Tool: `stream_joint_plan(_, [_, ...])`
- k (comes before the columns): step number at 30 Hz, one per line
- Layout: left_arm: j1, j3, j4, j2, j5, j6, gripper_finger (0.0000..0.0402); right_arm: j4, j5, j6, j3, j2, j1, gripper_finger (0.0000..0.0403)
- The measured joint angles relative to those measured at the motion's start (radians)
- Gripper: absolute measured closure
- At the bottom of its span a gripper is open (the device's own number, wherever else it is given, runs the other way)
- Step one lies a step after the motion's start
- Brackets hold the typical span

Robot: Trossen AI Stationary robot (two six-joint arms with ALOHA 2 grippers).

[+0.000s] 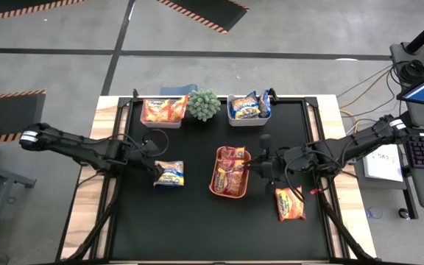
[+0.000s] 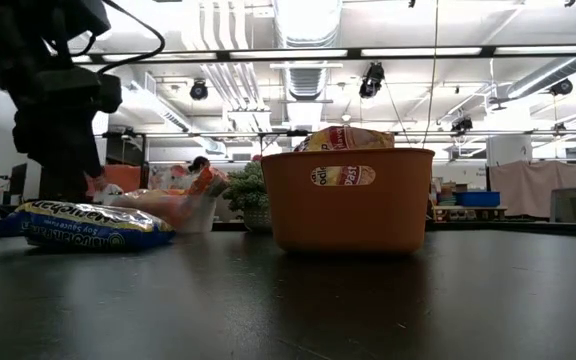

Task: Sort Maruchan noodles
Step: Put the blue noodle pack into the gray bin

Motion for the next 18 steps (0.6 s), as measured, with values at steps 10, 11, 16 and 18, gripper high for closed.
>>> stream_joint_plan(10, [-0.052,-0.097,0.101,0.001,-0.025,-0.032,0.0084,-0.011,-0.046,0.036,0.000,0.000,-0.070,0.0365])
stream_joint_plan(11, [-0.052,-0.105,0.105,0.001,-0.027,-0.039,0.0084,-0.013,-0.075,0.036,0.000,0.000,-0.078,0.0365])
stream_joint_plan(16, [-0.052,-0.145,0.112,0.001,-0.029,-0.075,0.0084,-0.013,-0.162,0.036,0.000,0.000,-0.110,0.0365])
stream_joint_plan(18, [-0.052,-0.156,0.116,0.001,-0.029,-0.091,0.0084,-0.013,-0.162,0.043,0.000,0.000,-0.120,0.0365])
